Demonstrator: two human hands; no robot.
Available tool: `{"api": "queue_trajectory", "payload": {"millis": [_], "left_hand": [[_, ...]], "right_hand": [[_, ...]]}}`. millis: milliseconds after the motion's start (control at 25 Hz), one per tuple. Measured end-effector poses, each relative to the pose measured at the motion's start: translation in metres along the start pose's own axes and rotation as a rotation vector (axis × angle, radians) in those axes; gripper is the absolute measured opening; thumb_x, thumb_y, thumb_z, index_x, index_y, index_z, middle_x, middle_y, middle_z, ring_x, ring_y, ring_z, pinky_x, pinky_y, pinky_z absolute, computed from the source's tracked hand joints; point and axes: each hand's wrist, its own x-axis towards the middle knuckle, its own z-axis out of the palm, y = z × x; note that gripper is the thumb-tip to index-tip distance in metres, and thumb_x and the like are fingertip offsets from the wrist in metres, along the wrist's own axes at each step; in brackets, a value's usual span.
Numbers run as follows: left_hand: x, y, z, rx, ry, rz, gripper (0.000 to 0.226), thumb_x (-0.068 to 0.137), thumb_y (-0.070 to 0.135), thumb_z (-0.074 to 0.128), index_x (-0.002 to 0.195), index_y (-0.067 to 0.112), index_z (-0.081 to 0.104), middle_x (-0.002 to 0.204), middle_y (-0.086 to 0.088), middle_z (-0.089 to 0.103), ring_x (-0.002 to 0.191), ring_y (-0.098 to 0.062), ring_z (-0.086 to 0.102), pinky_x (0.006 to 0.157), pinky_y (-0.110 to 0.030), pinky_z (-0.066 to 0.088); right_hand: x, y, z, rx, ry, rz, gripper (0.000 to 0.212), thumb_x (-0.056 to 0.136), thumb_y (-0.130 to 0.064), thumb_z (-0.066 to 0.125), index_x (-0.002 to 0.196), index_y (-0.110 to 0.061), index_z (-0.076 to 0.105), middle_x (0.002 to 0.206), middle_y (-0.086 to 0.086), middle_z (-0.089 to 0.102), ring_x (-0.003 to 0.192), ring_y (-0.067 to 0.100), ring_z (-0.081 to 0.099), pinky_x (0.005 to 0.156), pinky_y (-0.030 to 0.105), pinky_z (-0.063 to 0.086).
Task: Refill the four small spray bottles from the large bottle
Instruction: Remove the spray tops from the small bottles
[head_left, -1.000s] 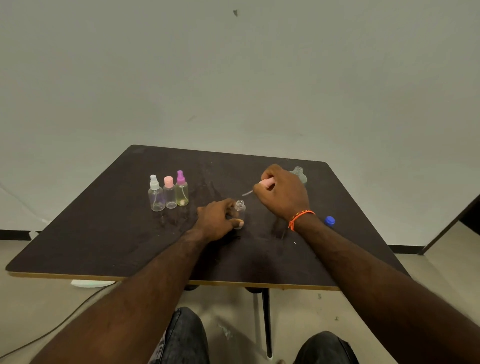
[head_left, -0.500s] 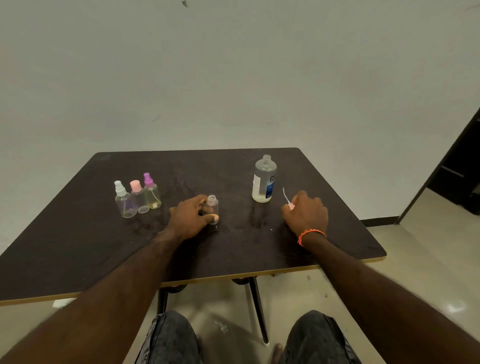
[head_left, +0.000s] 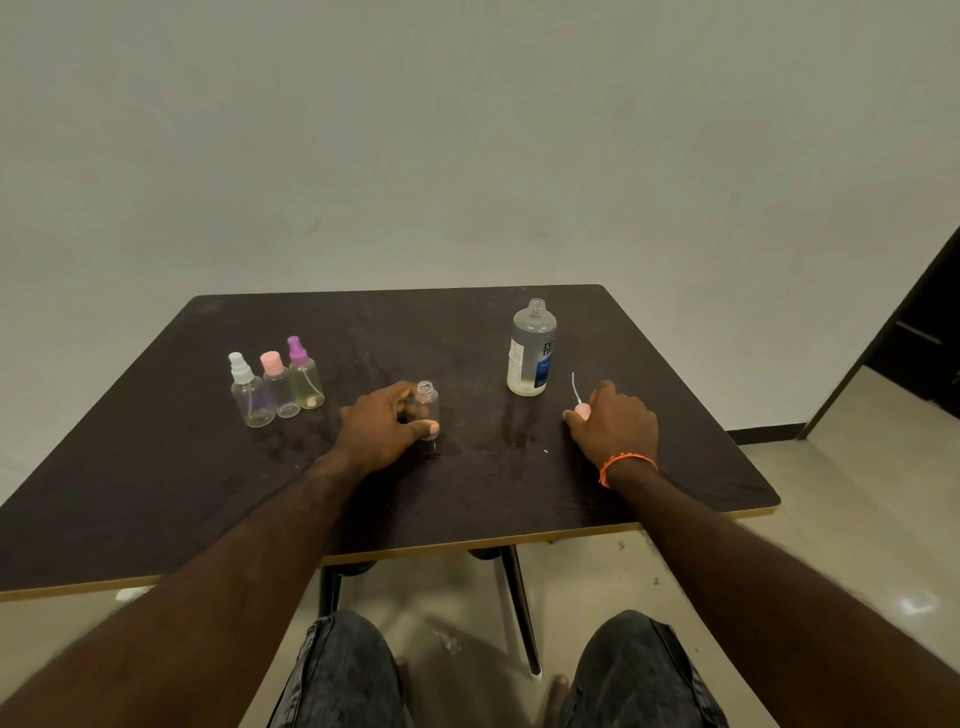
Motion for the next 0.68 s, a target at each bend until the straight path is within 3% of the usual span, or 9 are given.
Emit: {"api": "queue_trajectory", "payload": {"millis": [160, 280, 520, 680], "left_hand": [[-0.0023, 0.003, -0.0008, 0.013, -0.001, -0.007, 0.042, 0.082, 0.043, 0.084, 0.118, 0.032, 0.066, 0.093, 0.02, 0.071, 0.099, -0.005, 0.063, 0.106, -0.044, 0.042], [-0.0011, 0.0, -0.0002, 0.007, -0.026, -0.004, 0.04, 0.078, 0.05, 0.083, 0.11, 0.036, 0.063, 0.091, 0.023, 0.071, 0.101, -0.007, 0.067, 0.106, -0.049, 0.042], [0.0016, -0.0057, 0.0018, -0.01, -0.039, 0.002, 0.044, 0.071, 0.061, 0.077, 0.107, 0.041, 0.063, 0.091, 0.023, 0.074, 0.098, -0.007, 0.069, 0.103, -0.051, 0.045], [0.0016, -0.0046, 0.0018, -0.014, -0.034, 0.004, 0.036, 0.076, 0.053, 0.082, 0.104, 0.043, 0.06, 0.092, 0.022, 0.074, 0.1, -0.007, 0.069, 0.105, -0.052, 0.043]], "right_hand": [[-0.0007, -0.0031, -0.0046, 0.016, -0.025, -0.008, 0.058, 0.084, -0.062, 0.066, 0.12, -0.017, 0.058, 0.113, 0.007, 0.07, 0.101, 0.028, 0.066, 0.088, 0.044, 0.057], [0.0004, -0.0037, -0.0063, 0.014, -0.037, -0.012, 0.057, 0.085, -0.062, 0.066, 0.12, -0.017, 0.058, 0.111, 0.006, 0.07, 0.099, 0.027, 0.066, 0.087, 0.044, 0.058], [0.0032, -0.0012, 0.0007, 0.033, -0.069, 0.0, 0.038, 0.091, -0.047, 0.066, 0.113, -0.016, 0.061, 0.104, 0.007, 0.07, 0.094, 0.026, 0.065, 0.084, 0.043, 0.058], [0.0055, 0.005, 0.0006, 0.039, -0.029, 0.06, 0.042, 0.089, -0.048, 0.068, 0.113, -0.014, 0.06, 0.102, 0.009, 0.071, 0.092, 0.027, 0.067, 0.08, 0.042, 0.059]]}}
